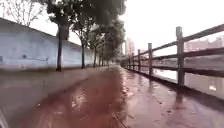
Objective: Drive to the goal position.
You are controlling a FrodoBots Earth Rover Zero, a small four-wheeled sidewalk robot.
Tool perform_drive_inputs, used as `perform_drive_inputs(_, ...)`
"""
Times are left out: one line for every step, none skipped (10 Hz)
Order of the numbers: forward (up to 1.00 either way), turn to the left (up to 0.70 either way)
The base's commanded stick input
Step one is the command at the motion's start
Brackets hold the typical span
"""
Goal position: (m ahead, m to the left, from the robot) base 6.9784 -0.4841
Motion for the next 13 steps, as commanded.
perform_drive_inputs(1.0, 0.0)
perform_drive_inputs(1.0, 0.0)
perform_drive_inputs(1.0, 0.0)
perform_drive_inputs(1.0, 0.0)
perform_drive_inputs(1.0, 0.0)
perform_drive_inputs(1.0, 0.0)
perform_drive_inputs(1.0, 0.0)
perform_drive_inputs(1.0, 0.0)
perform_drive_inputs(1.0, 0.0)
perform_drive_inputs(1.0, 0.0)
perform_drive_inputs(1.0, 0.0)
perform_drive_inputs(1.0, 0.0)
perform_drive_inputs(1.0, 0.0)
